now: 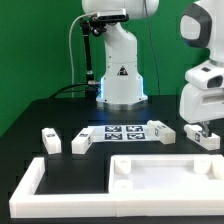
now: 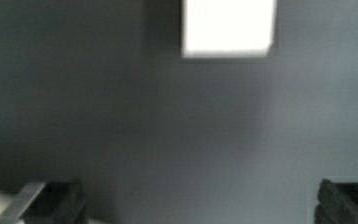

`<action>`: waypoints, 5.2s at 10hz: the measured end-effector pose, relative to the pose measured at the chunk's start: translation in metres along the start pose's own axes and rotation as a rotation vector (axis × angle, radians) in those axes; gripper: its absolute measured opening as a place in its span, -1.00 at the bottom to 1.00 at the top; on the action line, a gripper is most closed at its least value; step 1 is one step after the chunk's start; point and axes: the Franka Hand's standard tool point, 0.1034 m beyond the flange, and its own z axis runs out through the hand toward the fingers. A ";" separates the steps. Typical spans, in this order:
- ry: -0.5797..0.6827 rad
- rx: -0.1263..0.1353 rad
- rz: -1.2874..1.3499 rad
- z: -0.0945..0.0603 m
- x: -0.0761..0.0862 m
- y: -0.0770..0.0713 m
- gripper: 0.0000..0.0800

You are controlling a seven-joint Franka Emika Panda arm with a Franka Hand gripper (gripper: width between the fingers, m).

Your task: Assemble desk

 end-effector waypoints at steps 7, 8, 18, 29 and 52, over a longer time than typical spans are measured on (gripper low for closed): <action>-0.505 -0.008 0.009 0.016 -0.033 0.011 0.62; -0.530 -0.008 0.013 0.016 -0.039 0.013 0.62; -0.541 0.025 0.032 0.030 -0.027 0.006 0.62; -0.608 0.023 0.024 0.036 -0.016 -0.004 -0.29; 0.308 0.024 0.055 -0.216 0.043 0.114 -0.29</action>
Offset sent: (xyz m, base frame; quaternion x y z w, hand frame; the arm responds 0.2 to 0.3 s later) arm 0.0000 0.0000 0.0000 0.0000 -0.1938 0.0000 0.9810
